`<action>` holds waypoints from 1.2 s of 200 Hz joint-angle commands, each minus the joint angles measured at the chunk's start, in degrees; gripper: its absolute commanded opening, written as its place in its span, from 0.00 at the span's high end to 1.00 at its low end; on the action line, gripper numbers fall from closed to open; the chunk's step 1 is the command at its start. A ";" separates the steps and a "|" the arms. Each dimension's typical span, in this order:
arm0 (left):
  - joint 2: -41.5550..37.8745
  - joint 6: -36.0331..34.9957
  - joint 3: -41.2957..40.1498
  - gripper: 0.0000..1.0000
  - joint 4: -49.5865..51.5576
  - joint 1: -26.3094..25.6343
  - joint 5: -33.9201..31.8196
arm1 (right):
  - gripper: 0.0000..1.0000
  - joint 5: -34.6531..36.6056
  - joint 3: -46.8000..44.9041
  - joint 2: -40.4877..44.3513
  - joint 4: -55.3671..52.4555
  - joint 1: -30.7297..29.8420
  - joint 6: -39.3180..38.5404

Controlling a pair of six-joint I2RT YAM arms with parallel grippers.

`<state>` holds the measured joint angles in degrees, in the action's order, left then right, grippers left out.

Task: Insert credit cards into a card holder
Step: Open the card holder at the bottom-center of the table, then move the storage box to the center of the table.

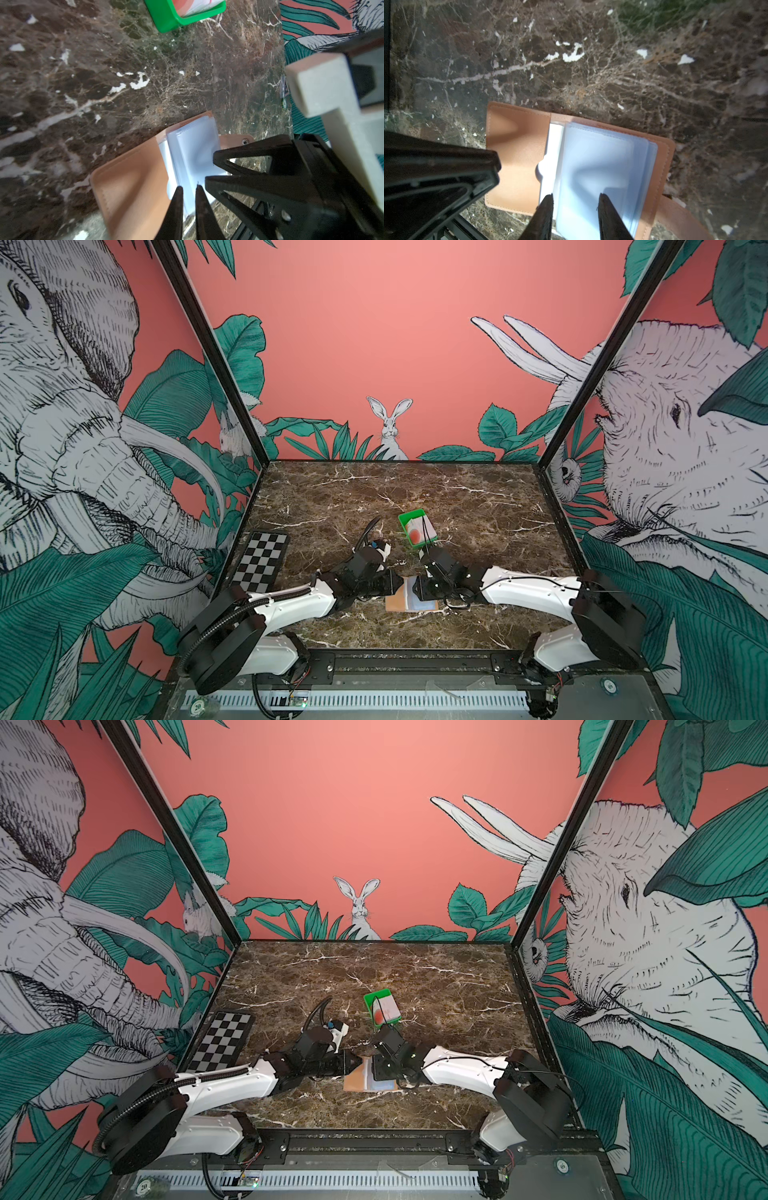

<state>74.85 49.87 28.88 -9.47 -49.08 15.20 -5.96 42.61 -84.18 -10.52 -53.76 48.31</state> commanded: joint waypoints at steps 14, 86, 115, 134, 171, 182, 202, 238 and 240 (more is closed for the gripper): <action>4.62 0.04 0.93 0.85 -0.19 -0.40 1.61 | 0.67 -2.47 -2.16 -1.52 3.40 0.99 1.16; 7.91 0.41 -2.03 0.86 -0.66 -0.49 -1.25 | 0.70 2.87 -3.44 -2.82 -1.39 1.10 2.03; 7.86 0.15 -2.16 0.87 0.08 -0.51 -1.63 | 0.71 6.26 -2.38 -1.58 -5.82 1.11 1.86; 7.12 0.45 -2.17 0.87 0.06 -0.49 -1.40 | 0.72 6.39 -1.70 0.42 -6.37 1.23 0.71; 5.15 -0.41 2.10 0.85 2.60 -0.40 -2.05 | 0.72 7.29 1.19 5.61 -9.91 1.72 -3.11; 5.20 -1.16 4.30 0.83 4.17 -0.16 -2.35 | 0.72 7.33 2.17 6.75 -11.06 1.91 -4.31; 6.37 -3.55 9.69 0.80 10.06 0.51 -3.53 | 0.71 8.49 4.73 8.64 -15.01 2.16 -6.46; 11.37 -5.44 18.89 0.73 16.90 3.50 -5.89 | 0.69 10.31 7.94 11.90 -20.14 2.25 -8.52; 11.77 -5.63 19.47 0.72 17.29 3.63 -5.95 | 0.69 10.45 8.00 12.08 -20.39 2.28 -8.57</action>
<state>83.31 46.70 43.05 0.58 -47.53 12.14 1.87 48.66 -74.28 -25.23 -51.72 42.52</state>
